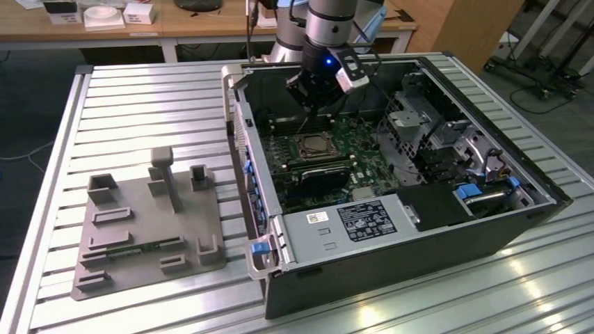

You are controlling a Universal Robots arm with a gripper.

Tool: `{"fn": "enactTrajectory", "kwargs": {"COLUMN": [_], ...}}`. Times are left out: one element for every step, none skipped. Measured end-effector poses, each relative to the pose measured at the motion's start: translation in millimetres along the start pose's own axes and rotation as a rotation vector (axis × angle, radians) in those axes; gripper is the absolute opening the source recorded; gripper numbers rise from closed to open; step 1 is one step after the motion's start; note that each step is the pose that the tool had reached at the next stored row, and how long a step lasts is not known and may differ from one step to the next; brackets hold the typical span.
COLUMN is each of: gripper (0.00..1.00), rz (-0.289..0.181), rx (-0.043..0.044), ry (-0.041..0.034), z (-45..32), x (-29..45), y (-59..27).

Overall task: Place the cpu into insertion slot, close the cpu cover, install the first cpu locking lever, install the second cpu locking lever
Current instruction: 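Install the first cpu locking lever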

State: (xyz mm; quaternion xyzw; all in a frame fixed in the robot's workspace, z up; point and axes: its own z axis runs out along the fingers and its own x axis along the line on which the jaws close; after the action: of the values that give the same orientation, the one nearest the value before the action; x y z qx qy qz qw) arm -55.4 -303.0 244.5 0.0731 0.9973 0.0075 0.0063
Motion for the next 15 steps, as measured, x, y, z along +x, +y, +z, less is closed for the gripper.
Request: {"fn": "enactTrajectory", "kwargs": {"gripper": [0.1,0.1,0.1,0.1,0.1,0.1,0.1,0.1,0.1,0.1,0.1,0.1,0.1,0.1,0.1], "rz": [-0.003,-0.006,-0.008,-0.009,-0.009,-0.009,-0.009,-0.009,-0.009,-0.009,-0.009,-0.009,-0.009,-0.009,-0.009], "rx": [0.0001,0.0001,0.0,-0.0002,-0.0003,-0.0004,0.0002,0.0012,0.0022,0.0029,0.0033,0.0033,0.0033,0.0033,0.0034], "ry": [0.0001,0.0002,0.0002,0.0001,0.0001,0.0002,0.0008,0.0019,0.003,0.0038,0.0043,0.0048,0.0053,0.0056,0.006], "z": [0.0,0.0,0.0,0.0,-0.3,-0.4,-0.4,-0.5,-0.4,-0.4,-0.5,-0.4,-0.2,0.1,0.3], "x": [0.0,0.0,0.0,0.0,0.0,-0.2,-1.0,-2.3,-3.9,-5.3,-6.3,-7.8,-10.0,-12.5,-15.2], "y": [0.0,0.0,0.0,0.0,0.0,0.1,0.2,0.3,0.5,0.4,0.1,0.0,0.1,0.3,0.6]}}
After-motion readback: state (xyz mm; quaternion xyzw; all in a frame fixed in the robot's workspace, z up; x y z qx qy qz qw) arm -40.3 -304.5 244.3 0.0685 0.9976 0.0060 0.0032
